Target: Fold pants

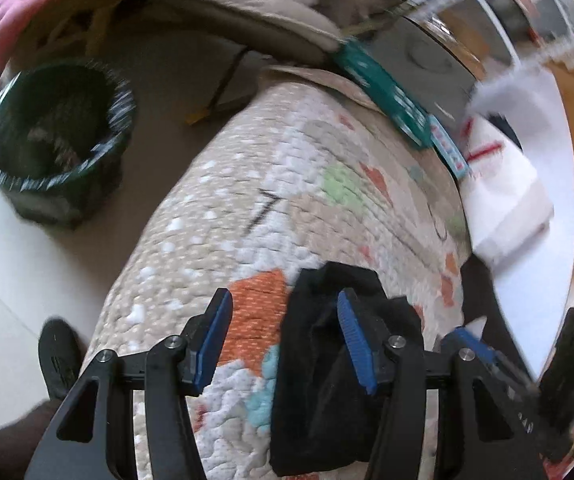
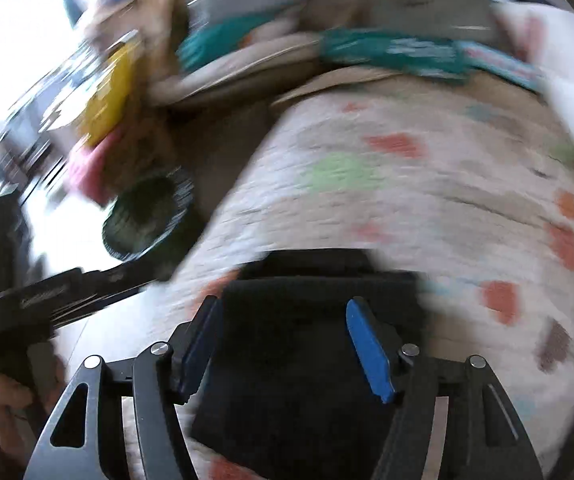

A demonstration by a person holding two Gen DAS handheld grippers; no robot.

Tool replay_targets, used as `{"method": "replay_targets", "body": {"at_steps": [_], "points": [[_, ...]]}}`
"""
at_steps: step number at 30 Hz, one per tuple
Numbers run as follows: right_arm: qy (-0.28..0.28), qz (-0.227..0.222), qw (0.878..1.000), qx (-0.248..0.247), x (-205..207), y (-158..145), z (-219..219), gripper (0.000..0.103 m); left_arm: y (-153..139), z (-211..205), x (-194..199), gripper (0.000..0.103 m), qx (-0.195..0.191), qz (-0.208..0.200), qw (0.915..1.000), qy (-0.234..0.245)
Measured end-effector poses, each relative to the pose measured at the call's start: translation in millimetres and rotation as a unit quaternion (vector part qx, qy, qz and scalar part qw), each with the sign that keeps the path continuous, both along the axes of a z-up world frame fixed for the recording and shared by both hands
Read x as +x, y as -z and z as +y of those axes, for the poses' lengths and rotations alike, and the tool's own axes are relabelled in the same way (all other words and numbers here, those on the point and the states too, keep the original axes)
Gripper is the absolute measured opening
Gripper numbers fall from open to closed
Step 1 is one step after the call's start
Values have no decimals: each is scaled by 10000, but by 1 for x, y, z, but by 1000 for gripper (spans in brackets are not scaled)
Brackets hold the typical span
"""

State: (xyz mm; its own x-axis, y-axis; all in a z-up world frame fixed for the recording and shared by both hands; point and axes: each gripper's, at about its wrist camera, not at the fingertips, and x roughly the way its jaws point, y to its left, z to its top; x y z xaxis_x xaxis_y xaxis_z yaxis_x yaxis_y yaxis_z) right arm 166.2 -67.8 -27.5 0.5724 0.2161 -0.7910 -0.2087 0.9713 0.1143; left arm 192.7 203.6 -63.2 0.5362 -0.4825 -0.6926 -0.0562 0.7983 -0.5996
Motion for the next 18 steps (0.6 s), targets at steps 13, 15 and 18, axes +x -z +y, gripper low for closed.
{"method": "replay_targets", "body": {"at_steps": [13,15,18], "points": [[732,510,9955,325,-33,79,-60,55,50,-63,32,73,1063,441,9924,427],[822,549,9945,344,-31,83,-65,66,50,-54,32,73,749,562,9948,409],[832,807,9908,706,-25,80,-82,69,38,-38,21,73,242,490,9980,319]]}}
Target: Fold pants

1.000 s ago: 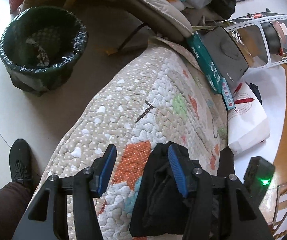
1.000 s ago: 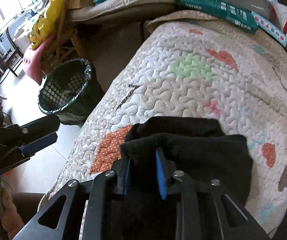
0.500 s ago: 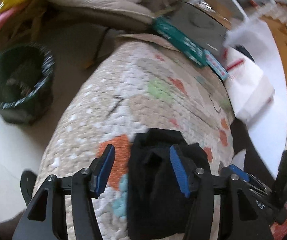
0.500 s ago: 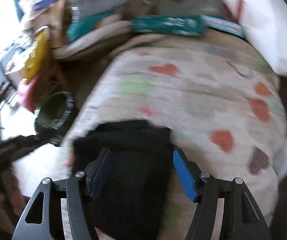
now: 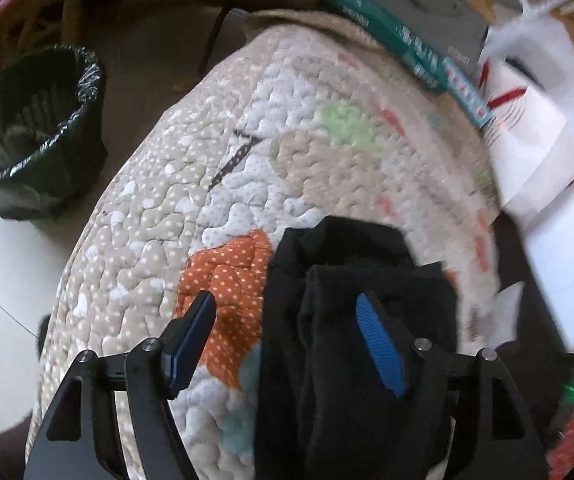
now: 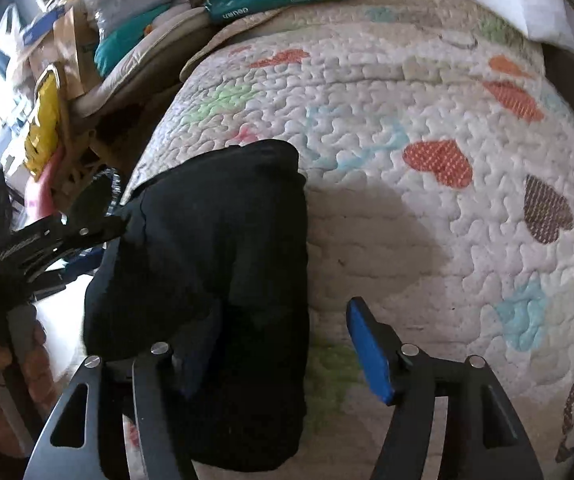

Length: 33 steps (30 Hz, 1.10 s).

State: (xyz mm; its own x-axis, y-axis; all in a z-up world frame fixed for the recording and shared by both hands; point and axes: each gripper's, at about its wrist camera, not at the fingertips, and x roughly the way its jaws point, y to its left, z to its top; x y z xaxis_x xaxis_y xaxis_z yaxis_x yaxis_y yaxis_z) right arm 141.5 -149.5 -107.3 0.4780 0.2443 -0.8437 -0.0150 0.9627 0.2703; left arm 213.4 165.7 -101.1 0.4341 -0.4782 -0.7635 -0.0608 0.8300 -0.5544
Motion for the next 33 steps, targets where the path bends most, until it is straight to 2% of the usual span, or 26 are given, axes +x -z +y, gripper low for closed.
{"method": "replay_targets", "body": {"at_steps": [4,8,12,14,16,20,24,27,29,30,31,33], "points": [[109,-51,9999,88,-4,-9,-15,69,-16,23,-23,73,-246,-226,9994,-131],[96,4,9992,390,-5,-1,-27,71,-22,29,-37,73,-611,-416,9969,-257],[209,64,9965,802,3,4,-32,72,-3,12,-46,76,-903,-147,9956,-208],[230,104,9955,908,10,8,-30,73,8,-5,-50,77,-810,-19,9967,-92],[203,108,9950,974,15,10,-26,74,16,-26,-49,77,-504,45,9986,172],[176,136,9935,1112,25,15,-22,75,15,-49,-46,83,44,-251,9990,373],[168,223,9906,1336,39,23,-21,76,19,-54,-41,96,-40,-349,9983,461],[153,322,9858,1640,53,34,-17,80,19,-58,-36,96,-39,-329,9976,610],[132,295,9854,1674,58,35,-13,80,16,-60,-35,73,-37,-334,9967,739],[54,304,9854,1676,59,34,-10,75,13,-63,-35,56,83,-365,9958,839],[-31,316,9842,1741,59,32,-7,56,11,-65,-36,44,141,-397,9951,892],[-152,253,9871,1574,56,21,0,40,7,-67,-38,39,149,-424,9951,881]]}}
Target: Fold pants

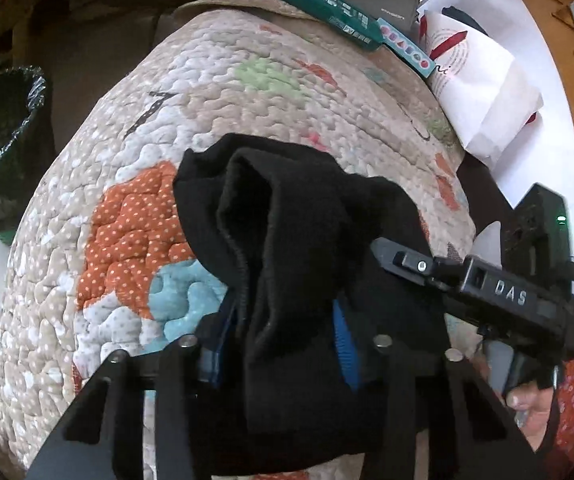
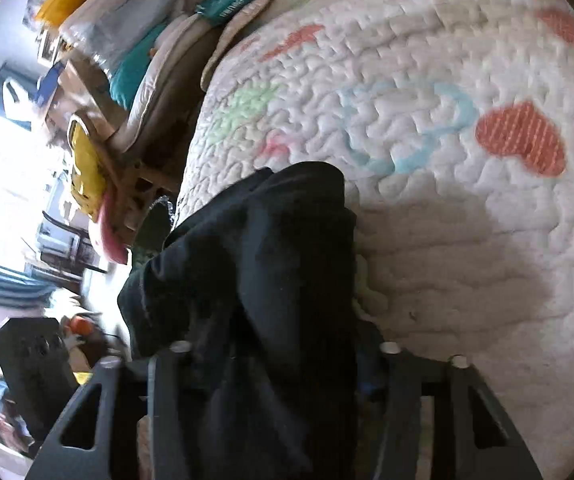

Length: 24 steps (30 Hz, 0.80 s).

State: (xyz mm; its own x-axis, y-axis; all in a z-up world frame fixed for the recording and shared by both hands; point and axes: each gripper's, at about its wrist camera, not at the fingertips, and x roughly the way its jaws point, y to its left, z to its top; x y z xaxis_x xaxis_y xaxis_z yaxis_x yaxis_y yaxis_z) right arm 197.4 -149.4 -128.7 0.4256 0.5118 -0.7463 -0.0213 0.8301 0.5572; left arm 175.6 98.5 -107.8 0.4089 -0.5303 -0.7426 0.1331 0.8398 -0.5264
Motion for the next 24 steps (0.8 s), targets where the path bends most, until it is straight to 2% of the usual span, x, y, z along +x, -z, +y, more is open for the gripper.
{"method": "replay_targets", "body": {"at_steps": [1,2,7,11,15,17,19,21,22,24], "points": [[-92,-99,9998,-122,-2,-7,4,34,-3,-1,0,37,6,-8,10000,-15],[-156,-227,9994,-229,-6,-17,7,32,-9,-3,-1,36,-6,-37,10000,-9],[-18,-732,9962,-466,-21,-65,-9,31,-45,-31,-6,36,-40,-483,9985,248],[208,-867,9944,-566,-29,-85,-42,31,-53,-62,-1,36,-298,-367,9982,377],[525,-685,9941,-651,-39,-77,-78,32,-39,-104,-7,38,-68,-328,9976,599],[633,-511,9943,-697,-42,-61,-92,35,-17,-120,-7,41,195,-188,9981,561],[695,-194,9941,-806,-38,-38,-101,38,4,-128,-3,50,539,-51,9972,511],[944,99,9919,-850,-33,-17,-112,45,10,-123,-1,53,369,58,9982,477],[1082,105,9919,-660,-34,-13,-118,49,8,-119,0,53,285,143,9984,457],[1259,132,9918,-183,-38,-16,-130,50,-1,-112,-2,53,173,208,9986,455]]}}
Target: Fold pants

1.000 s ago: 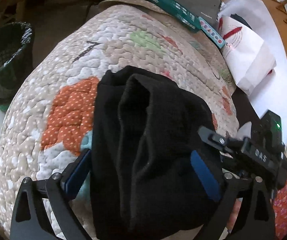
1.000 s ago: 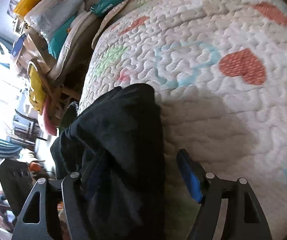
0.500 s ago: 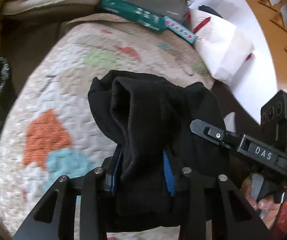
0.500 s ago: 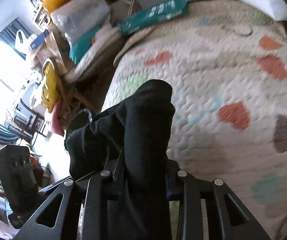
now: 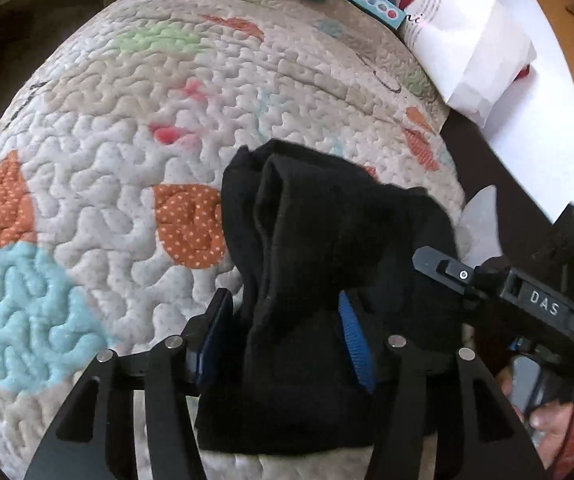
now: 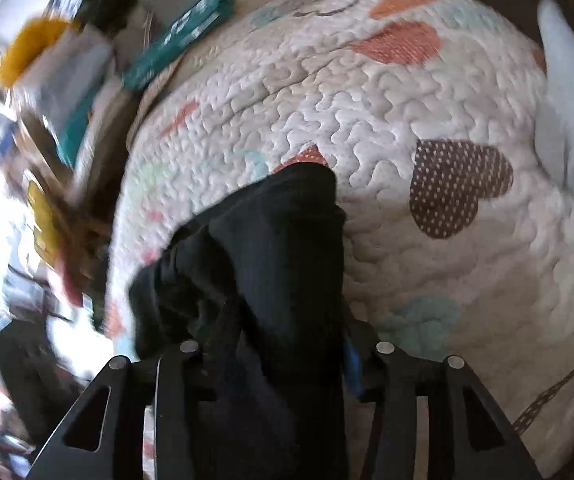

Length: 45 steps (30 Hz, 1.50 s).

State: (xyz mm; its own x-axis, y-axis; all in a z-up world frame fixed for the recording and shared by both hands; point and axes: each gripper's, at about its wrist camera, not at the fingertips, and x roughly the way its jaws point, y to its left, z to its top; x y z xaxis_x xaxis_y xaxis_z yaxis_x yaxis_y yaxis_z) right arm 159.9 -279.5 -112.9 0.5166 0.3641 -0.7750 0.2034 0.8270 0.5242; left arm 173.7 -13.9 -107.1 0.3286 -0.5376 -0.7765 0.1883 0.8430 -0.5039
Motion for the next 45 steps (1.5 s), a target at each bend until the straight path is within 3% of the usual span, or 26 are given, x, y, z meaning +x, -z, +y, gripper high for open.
{"method": "replay_targets", "body": {"at_steps": [5,9,11,12,14,16,24,31,40,45], "points": [[349,-381,9986,-139,-19,-32,-10,51,-28,5,5,55,-32,-323,9995,-58],[281,-539,9973,-402,-35,-44,1,51,-17,-7,22,56,387,-302,9987,-124],[108,-421,9972,-607,-37,-39,13,55,-1,-7,32,63,678,-52,9975,-172],[24,-302,9973,-673,-35,-32,17,55,4,-4,35,70,624,44,9977,-251],[-91,-7,9965,-830,-32,-13,22,59,5,5,38,71,345,237,9983,-400],[-80,17,9963,-851,-28,-4,21,60,-2,12,35,71,247,230,9983,-467],[196,-475,9957,-771,-51,-33,11,60,-36,44,-5,71,235,-188,9974,-658],[334,-591,9951,-718,-92,-30,20,60,-46,56,-51,71,515,-605,9942,-719],[3,-735,9883,-1339,-123,-28,54,60,-64,51,-111,72,1111,-1509,9795,-740],[34,-622,9885,-1380,-135,-20,56,60,-65,51,-129,73,1403,-1686,9720,-843]]}}
